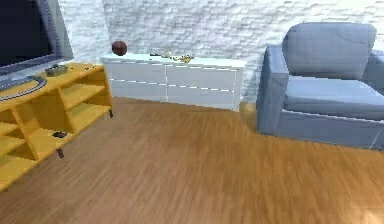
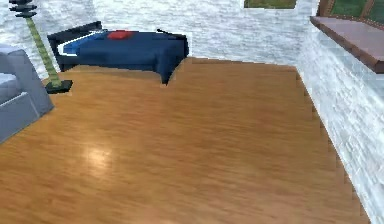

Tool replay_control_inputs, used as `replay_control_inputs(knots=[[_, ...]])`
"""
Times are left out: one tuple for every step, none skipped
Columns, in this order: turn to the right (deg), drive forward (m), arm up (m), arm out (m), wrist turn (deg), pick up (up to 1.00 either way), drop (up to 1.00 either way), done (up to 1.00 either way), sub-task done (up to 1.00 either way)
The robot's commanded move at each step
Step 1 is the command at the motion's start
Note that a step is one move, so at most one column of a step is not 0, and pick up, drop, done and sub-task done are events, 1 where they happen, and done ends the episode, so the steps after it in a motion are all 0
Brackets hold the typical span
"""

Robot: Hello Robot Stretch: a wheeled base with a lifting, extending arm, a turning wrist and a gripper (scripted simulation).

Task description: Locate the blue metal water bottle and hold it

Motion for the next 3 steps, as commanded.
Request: replay_control_inputs(knots=[[0.0,0.30,0.00,0.00,0.0,0.00,0.00,0.00,0.00],[-45.0,0.00,0.00,0.00,0.0,0.00,0.00,0.00,0.00],[-45.0,0.00,0.00,0.00,0.0,0.00,0.00,0.00,0.00]])
